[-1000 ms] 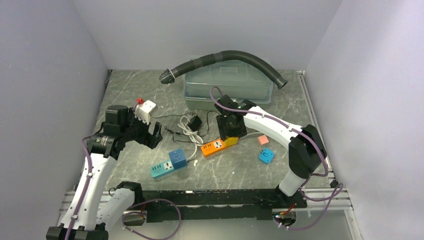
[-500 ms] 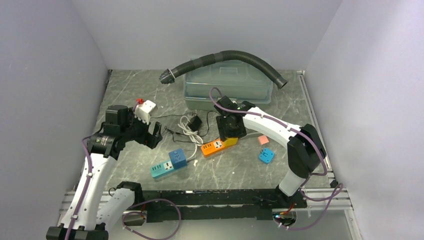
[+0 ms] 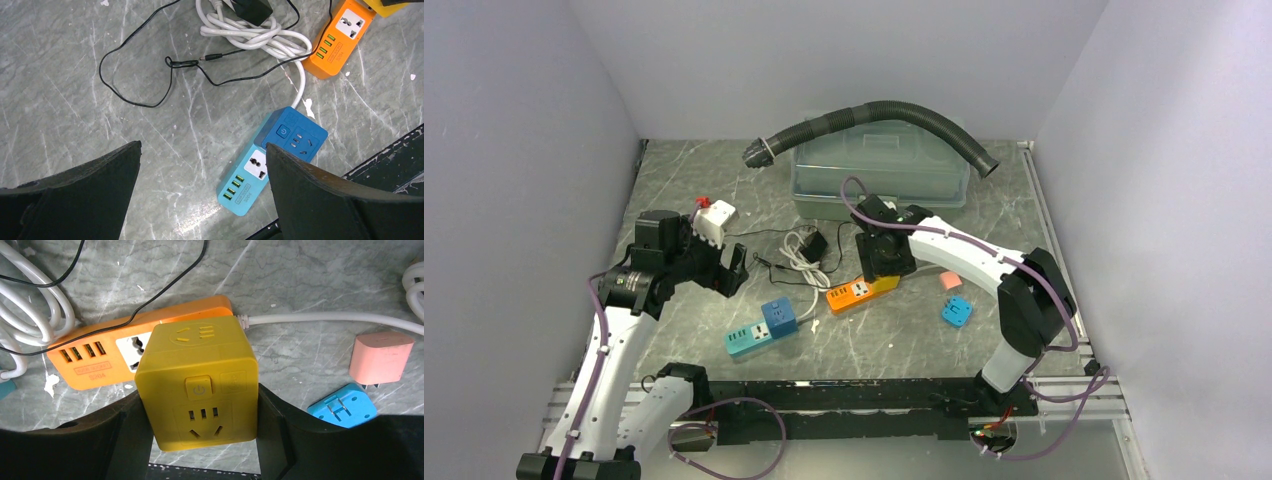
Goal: Insert the plug
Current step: Insert the plug into the socket.
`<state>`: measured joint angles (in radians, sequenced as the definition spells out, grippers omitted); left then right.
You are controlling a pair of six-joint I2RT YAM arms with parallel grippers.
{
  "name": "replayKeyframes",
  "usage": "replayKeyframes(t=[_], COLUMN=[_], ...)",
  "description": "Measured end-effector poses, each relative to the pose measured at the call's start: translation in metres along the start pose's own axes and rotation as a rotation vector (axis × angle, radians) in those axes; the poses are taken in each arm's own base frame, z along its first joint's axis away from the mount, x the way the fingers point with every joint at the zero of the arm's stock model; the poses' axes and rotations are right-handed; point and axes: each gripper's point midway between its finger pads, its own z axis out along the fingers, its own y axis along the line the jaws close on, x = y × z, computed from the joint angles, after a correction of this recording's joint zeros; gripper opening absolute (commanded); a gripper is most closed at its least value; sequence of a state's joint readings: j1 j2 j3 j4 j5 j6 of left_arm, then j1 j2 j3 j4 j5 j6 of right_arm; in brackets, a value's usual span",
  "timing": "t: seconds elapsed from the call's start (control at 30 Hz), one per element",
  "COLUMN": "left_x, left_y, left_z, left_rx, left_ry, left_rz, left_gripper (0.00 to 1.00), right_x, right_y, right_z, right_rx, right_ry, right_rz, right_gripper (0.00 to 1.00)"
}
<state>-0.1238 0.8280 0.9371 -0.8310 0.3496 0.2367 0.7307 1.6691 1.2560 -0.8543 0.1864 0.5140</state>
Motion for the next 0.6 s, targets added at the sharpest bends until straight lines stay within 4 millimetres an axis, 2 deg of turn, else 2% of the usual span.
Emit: replayKeyframes(t=[0.47,0.6], left_x=[-0.001,-0.001], left_y=[0.000,0.000], left_z=[-0.001,-0.001], left_rx=[-0.005,-0.008], left_ry=[-0.004,-0.004], left_rz=[-0.013,-0.016], left_gripper=[0.99,0.99], right_x=[0.003,0.008], right_y=[0.003,0.003], right_z=[0.001,0.010], right_rx=[0.052,0.061], right_ry=[-0.030,-0.001], right_rz=[-0.071,-0.088], right_gripper=[0.00,0.00])
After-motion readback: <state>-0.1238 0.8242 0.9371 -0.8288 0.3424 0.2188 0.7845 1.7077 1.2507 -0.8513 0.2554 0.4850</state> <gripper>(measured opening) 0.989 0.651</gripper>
